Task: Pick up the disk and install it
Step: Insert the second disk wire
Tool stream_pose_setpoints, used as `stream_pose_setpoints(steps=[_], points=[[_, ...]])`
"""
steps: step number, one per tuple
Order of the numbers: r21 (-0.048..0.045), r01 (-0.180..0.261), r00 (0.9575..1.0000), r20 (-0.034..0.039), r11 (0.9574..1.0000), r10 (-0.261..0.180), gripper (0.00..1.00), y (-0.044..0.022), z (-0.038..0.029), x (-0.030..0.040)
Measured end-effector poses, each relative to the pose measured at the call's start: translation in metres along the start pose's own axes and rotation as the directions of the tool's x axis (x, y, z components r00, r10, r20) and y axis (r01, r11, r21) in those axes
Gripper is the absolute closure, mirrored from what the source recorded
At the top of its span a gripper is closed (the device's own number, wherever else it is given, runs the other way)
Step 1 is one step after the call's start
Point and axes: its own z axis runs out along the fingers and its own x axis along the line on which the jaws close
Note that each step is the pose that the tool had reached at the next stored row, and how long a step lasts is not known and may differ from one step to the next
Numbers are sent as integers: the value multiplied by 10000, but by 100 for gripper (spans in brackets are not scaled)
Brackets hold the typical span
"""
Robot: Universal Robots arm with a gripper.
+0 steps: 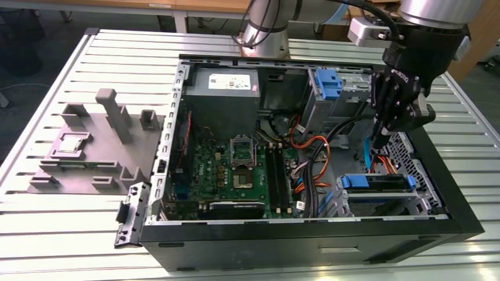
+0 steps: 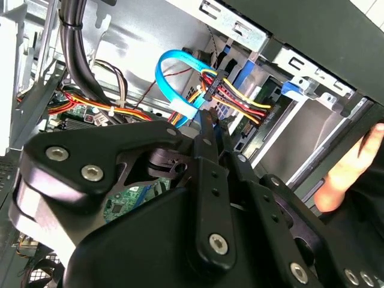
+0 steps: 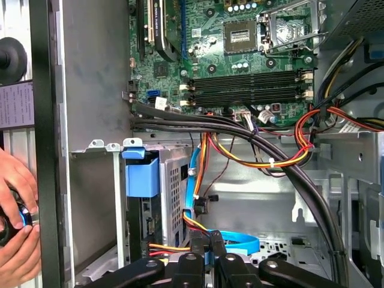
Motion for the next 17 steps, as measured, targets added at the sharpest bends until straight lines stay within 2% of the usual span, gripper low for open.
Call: stream_pose_setpoints(steps=[5,7,9,13,14,15,17], points=[[2,3,10000,3,10000,-3,84,2,19,66],[1,3,10000,69,10000,-3,84,9,31,100],[-4,3,9997,224,10000,-3,84,14,43,124],[-19,-6,9974,716,10000,8,84,24,61,170],[-22,-8,9967,807,10000,10,84,25,65,186],[-24,-8,9963,861,10000,10,84,26,71,206],[-20,-9,9961,882,10000,10,84,38,82,250]])
